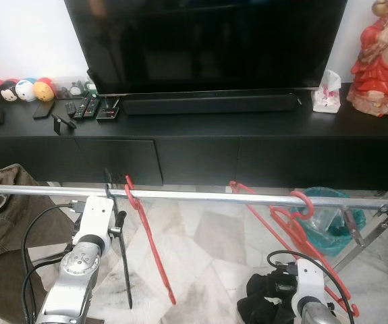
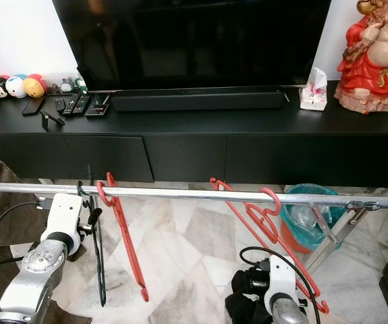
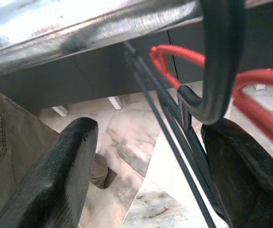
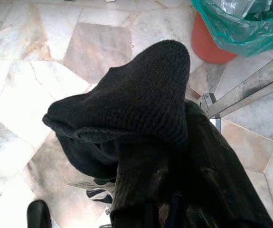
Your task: Hang hanger
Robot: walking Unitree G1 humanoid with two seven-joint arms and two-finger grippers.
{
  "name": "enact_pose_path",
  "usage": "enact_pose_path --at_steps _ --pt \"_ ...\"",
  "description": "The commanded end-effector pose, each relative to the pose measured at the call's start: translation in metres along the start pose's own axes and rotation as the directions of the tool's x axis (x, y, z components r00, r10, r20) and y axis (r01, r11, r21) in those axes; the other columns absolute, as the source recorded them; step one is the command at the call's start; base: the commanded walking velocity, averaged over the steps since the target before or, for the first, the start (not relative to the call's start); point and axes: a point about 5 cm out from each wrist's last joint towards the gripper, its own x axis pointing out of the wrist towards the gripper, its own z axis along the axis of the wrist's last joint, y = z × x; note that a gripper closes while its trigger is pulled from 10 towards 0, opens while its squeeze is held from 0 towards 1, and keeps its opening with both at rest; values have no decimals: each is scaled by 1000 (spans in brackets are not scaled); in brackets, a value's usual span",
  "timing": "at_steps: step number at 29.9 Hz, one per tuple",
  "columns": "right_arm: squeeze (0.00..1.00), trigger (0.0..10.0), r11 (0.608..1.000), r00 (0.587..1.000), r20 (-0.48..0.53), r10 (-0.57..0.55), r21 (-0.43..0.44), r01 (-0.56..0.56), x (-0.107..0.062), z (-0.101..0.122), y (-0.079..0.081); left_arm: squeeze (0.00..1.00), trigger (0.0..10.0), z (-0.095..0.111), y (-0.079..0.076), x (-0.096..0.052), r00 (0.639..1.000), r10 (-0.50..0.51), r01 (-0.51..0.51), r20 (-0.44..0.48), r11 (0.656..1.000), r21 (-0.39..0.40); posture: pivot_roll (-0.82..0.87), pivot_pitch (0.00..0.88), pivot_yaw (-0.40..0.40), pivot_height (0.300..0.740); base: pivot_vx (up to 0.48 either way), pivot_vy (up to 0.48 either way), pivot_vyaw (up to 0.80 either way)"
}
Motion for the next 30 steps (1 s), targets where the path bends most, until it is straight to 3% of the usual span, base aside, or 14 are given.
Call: enact_pose_path --at_steps 1,10,16,25,27,28,29,30 --pt "0 10000 1000 1000 12 10 4 -10 1 4 3 0 10000 -1 1 2 1000 7 -6 -21 1000 5 8 0 77 740 0 0 0" --pt "0 10000 1000 1000 13 13 5 -13 1 4 4 0 10000 4 -8 2 998 -56 56 -23 998 -11 11 0 78 740 0 0 0" --pt "0 10000 1000 1000 11 18 5 -18 1 4 5 0 10000 -16 -11 2 988 -62 62 -139 998 -3 8 0 79 740 0 0 0" --pt "0 10000 1000 1000 8 22 2 -22 1 3 7 0 10000 -11 -13 7 992 -36 32 -124 999 -31 7 0 77 740 0 0 0" --pt "0 10000 1000 1000 9 22 2 -22 1 3 7 0 9529 -10 -13 8 993 -36 31 -115 999 -41 7 0 77 740 0 0 0" --pt "0 10000 1000 1000 8 21 2 -21 1 3 6 0 4902 -9 -13 8 993 -36 31 -110 999 -44 6 0 77 740 0 0 0" --pt "0 10000 1000 1000 8 21 2 -21 1 3 6 0 4902 -8 -13 9 994 -35 30 -107 998 -46 6 0 77 740 0 0 0" --pt "0 10000 1000 1000 8 20 2 -20 1 3 6 0 0 -7 -13 9 995 -34 29 -94 998 -52 7 0 76 740 0 0 0"
